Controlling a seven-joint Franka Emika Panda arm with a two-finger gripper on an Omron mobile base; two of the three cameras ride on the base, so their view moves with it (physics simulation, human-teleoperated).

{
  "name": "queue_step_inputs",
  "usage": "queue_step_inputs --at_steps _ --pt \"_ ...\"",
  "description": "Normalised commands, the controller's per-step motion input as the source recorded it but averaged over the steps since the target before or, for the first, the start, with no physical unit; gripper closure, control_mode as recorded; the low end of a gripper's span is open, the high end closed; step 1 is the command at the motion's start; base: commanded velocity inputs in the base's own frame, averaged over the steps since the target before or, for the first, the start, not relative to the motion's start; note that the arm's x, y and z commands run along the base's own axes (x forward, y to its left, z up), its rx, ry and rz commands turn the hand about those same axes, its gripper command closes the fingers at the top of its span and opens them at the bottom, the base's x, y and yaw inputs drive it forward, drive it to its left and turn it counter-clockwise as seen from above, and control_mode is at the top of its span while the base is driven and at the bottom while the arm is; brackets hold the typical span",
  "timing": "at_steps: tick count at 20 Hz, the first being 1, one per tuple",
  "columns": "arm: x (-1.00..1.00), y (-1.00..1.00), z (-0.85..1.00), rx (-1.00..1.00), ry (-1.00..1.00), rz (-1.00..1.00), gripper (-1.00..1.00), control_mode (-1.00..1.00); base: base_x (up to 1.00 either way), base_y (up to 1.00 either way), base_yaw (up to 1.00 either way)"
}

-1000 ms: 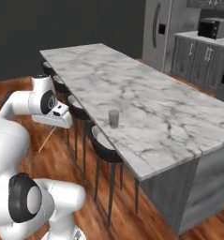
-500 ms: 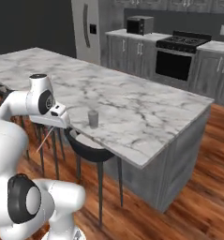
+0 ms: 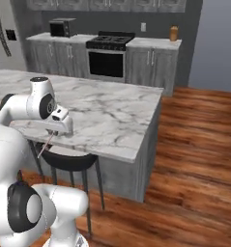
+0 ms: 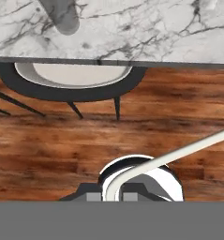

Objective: Take a straw from the drawer in front and place it inside the glass cup on the dining counter.

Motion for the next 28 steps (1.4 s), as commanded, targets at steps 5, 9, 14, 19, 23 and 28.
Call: queue_step_inputs --at_steps 5,9,14,19,23,28 --pt "0.0 0.0 0.0 0.0 0.0 0.0 1.0 1.0 0.0 0.75 -0.63" --pt "0.0 0.0 0.0 0.0 0.0 0.0 1.0 1.0 0.0 0.79 -0.53" --pt "0.0 0.0 0.0 0.0 0.0 0.0 1.0 1.0 0.37 0.81 -0.18" --pt "0.0 0.0 0.0 0.0 0.0 0.0 1.0 1.0 0.76 0.39 0.06" --pt "0.0 0.0 0.0 0.0 0.0 0.0 1.0 1.0 0.8 0.04 0.27" --pt "0.09 0.0 0.0 0.0 0.0 0.07 1.0 -1.0 0.53 0.0 0.29"
